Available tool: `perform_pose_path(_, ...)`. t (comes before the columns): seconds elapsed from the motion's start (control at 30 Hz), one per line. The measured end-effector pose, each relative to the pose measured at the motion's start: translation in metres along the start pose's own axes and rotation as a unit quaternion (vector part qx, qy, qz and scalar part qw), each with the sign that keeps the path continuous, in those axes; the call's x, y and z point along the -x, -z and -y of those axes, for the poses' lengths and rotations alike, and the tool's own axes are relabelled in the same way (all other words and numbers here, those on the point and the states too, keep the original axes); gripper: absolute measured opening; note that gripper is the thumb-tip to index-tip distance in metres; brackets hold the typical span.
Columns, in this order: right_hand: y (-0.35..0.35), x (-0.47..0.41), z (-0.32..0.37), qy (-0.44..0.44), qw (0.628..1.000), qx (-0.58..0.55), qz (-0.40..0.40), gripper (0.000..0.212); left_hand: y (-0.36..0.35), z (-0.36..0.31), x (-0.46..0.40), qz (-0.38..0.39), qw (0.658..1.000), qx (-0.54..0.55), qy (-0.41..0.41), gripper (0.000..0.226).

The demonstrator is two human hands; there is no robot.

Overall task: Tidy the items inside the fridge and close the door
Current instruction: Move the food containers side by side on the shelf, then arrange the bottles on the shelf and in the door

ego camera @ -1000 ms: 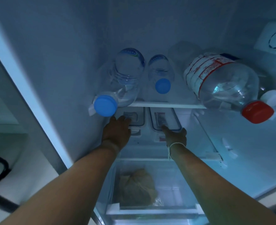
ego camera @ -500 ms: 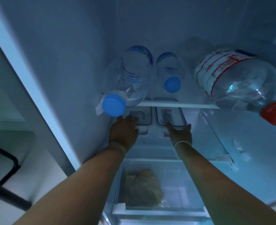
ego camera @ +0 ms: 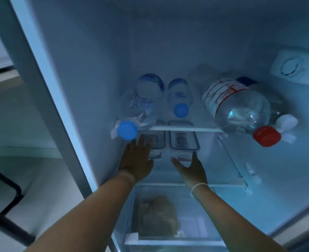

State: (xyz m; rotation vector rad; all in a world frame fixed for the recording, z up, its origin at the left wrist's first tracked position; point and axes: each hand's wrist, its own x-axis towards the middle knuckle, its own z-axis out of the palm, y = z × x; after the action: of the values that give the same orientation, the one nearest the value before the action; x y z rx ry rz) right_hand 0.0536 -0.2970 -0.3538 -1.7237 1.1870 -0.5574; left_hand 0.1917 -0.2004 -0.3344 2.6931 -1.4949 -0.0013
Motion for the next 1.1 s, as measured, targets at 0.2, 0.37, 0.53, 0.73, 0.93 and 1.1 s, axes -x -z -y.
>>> perform_pose_path(0.2, 0.023, 0.038, 0.039, 0.171, 0.973, 0.153, -0.011, 0.057, 0.043, -0.012, 0.048, -0.061, 0.994, 0.015, -0.091, 0.059)
perform_pose_path(0.37, 0.035, 0.066, 0.074, 0.284, 0.936, 0.203, -0.051, 0.037, 0.081, -0.02, 0.078, -0.114, 0.98, -0.032, -0.157, 0.051)
perform_pose_path(0.53, 0.05, 0.089, 0.103, 0.33, 0.918, 0.209, -0.064, 0.039, 0.118, -0.028, 0.104, -0.121, 0.974, -0.07, -0.178, 0.047)
perform_pose_path(0.73, 0.068, 0.103, 0.125, 0.344, 0.916, 0.186, -0.089, 0.035, 0.15, -0.024, 0.125, -0.183, 0.959, -0.113, -0.186, 0.035)
perform_pose_path(0.93, 0.075, 0.1, 0.127, 0.339, 0.915, 0.199, -0.088, 0.038, 0.173, -0.018, 0.122, -0.258, 0.943, -0.096, -0.188, 0.037)
perform_pose_path(1.1, 0.072, 0.085, 0.129, 0.336, 0.915, 0.207, -0.085, 0.038, 0.18, -0.015, 0.109, -0.215, 0.965, -0.088, -0.125, 0.046)
